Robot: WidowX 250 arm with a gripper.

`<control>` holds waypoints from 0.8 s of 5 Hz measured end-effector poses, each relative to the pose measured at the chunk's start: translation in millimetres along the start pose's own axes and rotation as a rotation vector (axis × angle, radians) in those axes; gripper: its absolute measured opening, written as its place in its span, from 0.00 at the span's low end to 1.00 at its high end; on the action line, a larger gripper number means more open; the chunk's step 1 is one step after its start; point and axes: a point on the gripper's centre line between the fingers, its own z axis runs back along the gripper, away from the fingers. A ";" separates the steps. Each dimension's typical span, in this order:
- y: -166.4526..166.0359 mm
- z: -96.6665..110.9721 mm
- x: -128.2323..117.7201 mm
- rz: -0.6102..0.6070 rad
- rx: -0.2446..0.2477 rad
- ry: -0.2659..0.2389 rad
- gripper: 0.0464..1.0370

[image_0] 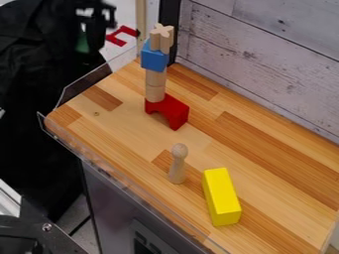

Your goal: Put the green triangle on top of the plus sign

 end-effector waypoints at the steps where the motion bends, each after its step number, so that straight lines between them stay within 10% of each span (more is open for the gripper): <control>1: -9.7 27.7 11.7 -0.016 -0.021 -0.033 0.49; 4: -59.9 92.2 13.2 -0.141 -0.013 -0.183 0.49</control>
